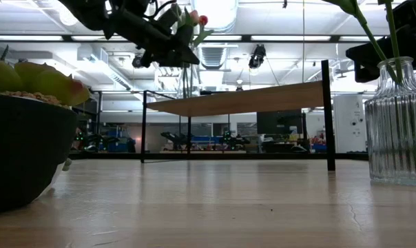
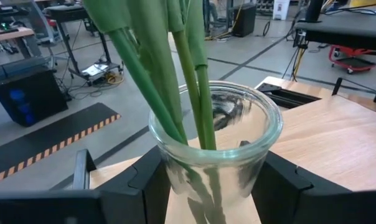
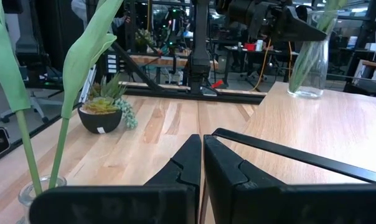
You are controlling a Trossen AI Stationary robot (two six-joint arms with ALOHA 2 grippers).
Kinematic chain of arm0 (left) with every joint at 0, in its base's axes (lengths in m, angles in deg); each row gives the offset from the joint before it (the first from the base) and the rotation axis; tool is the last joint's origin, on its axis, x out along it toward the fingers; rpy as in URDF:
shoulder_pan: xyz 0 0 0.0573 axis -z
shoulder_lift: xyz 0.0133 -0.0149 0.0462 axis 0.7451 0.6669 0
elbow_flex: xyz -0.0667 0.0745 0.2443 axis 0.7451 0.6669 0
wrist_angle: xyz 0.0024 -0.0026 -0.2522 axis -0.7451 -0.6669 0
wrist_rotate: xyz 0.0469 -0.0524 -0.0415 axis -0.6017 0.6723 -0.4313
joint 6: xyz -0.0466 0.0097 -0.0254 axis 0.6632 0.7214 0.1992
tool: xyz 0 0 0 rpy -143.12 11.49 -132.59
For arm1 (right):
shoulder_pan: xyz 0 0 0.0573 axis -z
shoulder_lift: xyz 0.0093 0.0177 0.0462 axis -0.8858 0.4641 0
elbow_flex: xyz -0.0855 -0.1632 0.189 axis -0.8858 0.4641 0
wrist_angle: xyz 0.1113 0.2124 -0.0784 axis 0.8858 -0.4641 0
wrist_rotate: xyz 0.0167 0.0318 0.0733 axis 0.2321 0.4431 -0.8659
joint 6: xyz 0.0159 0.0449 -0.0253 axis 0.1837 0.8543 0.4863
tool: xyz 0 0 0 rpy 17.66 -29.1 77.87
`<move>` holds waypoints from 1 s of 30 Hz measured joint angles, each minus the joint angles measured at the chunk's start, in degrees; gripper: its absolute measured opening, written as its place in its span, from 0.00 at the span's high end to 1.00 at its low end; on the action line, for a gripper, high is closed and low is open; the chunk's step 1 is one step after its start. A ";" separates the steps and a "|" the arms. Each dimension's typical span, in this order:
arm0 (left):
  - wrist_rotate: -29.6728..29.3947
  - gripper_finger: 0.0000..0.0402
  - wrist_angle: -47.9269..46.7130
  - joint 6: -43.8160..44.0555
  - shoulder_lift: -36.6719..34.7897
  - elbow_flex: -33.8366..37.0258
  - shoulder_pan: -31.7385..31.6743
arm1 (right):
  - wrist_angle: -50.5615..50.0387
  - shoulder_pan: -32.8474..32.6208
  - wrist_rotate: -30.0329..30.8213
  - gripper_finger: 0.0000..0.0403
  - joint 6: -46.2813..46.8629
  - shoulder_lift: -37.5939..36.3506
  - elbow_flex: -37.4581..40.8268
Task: Pick and place flowers into a vace then onto a shelf
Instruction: Put the left transparent vase with the tulips on the shelf
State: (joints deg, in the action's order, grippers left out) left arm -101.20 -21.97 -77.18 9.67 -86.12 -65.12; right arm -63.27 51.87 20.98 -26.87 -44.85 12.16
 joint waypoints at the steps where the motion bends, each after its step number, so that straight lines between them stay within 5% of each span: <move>1: 0.00 0.59 0.01 0.00 0.00 0.02 0.00 | -0.01 0.00 0.00 0.98 0.01 0.00 0.00; 30: 4.55 0.14 -9.18 -0.03 -5.41 0.42 0.80 | -0.01 0.02 -0.02 0.98 0.01 0.00 0.00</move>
State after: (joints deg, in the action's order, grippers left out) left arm -96.66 -31.15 -77.21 4.26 -85.70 -64.32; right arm -63.28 51.88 20.96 -26.86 -44.85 12.16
